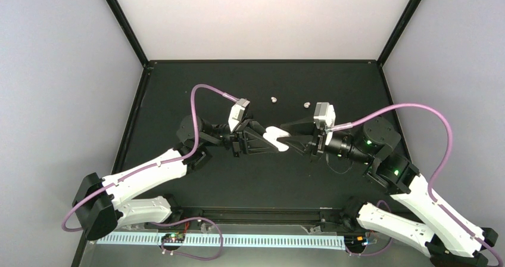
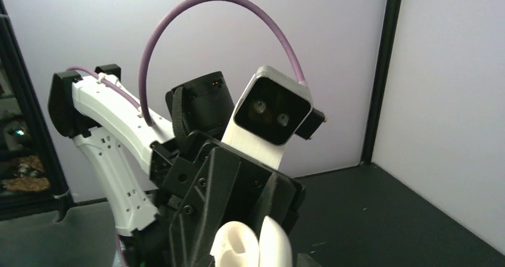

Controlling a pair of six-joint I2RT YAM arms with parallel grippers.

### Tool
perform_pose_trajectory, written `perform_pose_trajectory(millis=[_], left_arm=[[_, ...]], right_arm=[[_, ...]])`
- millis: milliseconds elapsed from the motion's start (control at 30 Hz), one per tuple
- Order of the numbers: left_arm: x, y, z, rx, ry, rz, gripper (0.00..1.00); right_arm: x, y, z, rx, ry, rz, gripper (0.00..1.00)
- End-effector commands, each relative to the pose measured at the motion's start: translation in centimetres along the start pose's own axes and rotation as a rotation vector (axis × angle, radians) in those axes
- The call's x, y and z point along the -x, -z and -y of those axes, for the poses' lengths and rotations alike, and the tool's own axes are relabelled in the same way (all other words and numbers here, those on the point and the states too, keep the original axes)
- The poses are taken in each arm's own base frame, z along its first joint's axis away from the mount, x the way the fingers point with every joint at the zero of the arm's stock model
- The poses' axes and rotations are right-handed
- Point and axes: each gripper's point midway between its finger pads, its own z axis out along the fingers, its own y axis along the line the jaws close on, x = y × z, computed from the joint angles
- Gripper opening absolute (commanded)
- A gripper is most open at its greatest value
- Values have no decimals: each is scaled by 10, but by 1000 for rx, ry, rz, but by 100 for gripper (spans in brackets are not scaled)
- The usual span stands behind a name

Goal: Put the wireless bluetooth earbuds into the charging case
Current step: Adjust the charging case.

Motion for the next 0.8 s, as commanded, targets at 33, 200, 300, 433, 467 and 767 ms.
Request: perform_pose_trajectory(millis=[33, 200, 300, 433, 467, 767], left_arm=[[4, 1, 9, -13, -74, 8, 1], [-11, 8, 13, 15, -162, -64, 1], [-20, 14, 16, 34, -229, -93, 2], [-25, 19, 19, 43, -278, -106, 2], [-26, 19, 19, 43, -281, -112, 2], [-27, 19, 21, 50, -301, -135, 2]], right_arm=[[5, 7, -3, -6, -56, -22, 46], [12, 15, -3, -32, -107, -86, 53], [12, 19, -10, -5, -129, -115, 53], [8, 18, -23, 68, -159, -163, 53], [6, 16, -26, 90, -166, -177, 53], [-11, -3, -25, 133, -197, -256, 49]])
